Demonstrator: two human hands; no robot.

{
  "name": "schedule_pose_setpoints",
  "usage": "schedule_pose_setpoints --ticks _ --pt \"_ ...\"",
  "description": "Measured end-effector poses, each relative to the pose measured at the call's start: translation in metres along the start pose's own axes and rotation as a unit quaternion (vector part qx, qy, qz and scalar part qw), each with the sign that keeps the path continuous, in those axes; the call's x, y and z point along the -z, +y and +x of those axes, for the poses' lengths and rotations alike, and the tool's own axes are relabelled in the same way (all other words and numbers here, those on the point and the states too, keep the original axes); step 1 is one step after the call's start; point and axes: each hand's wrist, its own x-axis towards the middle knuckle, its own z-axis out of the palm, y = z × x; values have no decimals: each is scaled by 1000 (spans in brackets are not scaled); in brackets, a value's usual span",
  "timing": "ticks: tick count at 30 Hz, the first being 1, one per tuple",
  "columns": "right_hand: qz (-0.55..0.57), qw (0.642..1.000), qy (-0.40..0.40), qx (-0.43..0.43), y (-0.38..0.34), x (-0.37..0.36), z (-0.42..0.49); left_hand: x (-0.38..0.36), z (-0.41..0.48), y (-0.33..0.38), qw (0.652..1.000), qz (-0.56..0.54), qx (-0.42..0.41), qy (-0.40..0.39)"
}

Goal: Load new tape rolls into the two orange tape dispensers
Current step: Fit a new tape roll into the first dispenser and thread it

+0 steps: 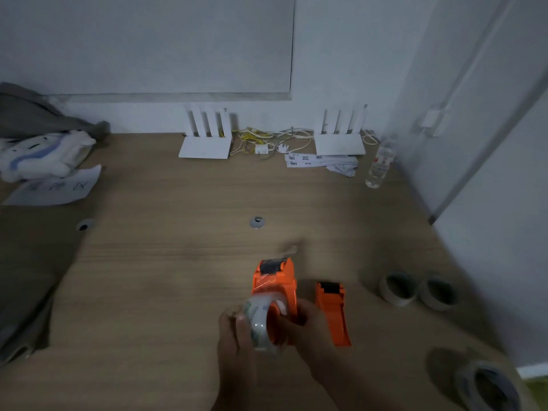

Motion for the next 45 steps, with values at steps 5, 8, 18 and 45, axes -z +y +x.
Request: schedule_pose_setpoints --ticks 5,8,18,45 --pt "-223 973 57 -24 27 -9 14 11 19 -41 986 125 77 -80" --pt "-279 958 50 -41 35 -17 14 17 25 -58 957 203 151 -140" --pt "-367 924 46 -97 52 -38 24 21 37 -84 940 271 79 -192" --pt "-196 972 128 14 -4 81 3 -90 -19 15 975 122 -35 -185"
